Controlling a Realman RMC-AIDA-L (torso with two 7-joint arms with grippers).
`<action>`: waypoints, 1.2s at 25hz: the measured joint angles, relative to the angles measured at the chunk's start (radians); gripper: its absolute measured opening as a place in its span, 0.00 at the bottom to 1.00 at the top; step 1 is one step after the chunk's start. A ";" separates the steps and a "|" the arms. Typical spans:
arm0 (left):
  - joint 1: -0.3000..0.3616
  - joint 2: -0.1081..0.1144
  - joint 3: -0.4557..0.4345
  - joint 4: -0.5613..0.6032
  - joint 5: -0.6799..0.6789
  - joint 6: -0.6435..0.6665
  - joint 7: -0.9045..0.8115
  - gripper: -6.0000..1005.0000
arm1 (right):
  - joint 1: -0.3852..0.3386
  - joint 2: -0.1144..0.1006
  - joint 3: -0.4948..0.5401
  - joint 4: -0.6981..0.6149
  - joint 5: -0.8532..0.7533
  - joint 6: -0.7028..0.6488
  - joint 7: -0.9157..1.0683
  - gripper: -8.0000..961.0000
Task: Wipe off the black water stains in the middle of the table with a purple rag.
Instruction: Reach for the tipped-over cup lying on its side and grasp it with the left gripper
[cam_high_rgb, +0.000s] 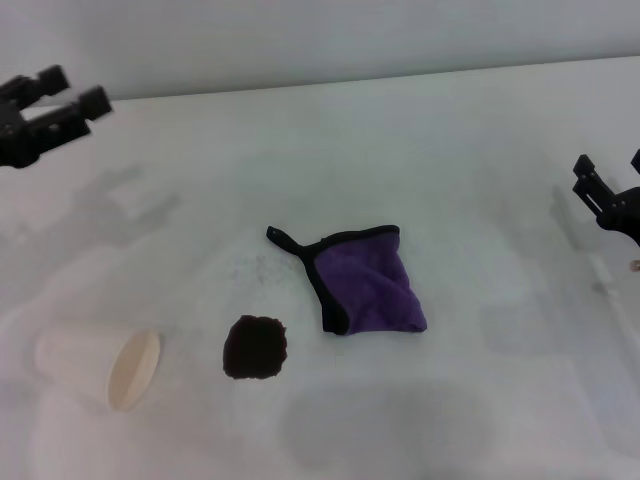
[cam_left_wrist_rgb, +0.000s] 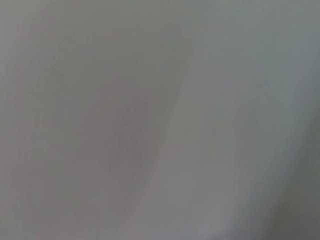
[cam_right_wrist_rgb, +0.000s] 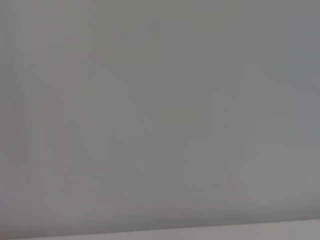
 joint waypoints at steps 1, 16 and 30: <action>-0.031 0.001 0.000 -0.053 0.065 0.035 -0.022 0.88 | 0.001 0.000 0.000 0.000 -0.005 0.000 0.000 0.86; -0.433 0.000 0.003 -0.506 0.925 0.310 0.240 0.88 | 0.007 0.001 0.005 0.002 -0.037 -0.001 0.004 0.86; -0.640 -0.082 0.004 -0.465 1.393 0.217 0.418 0.88 | 0.012 0.002 0.012 -0.001 -0.036 -0.011 0.045 0.86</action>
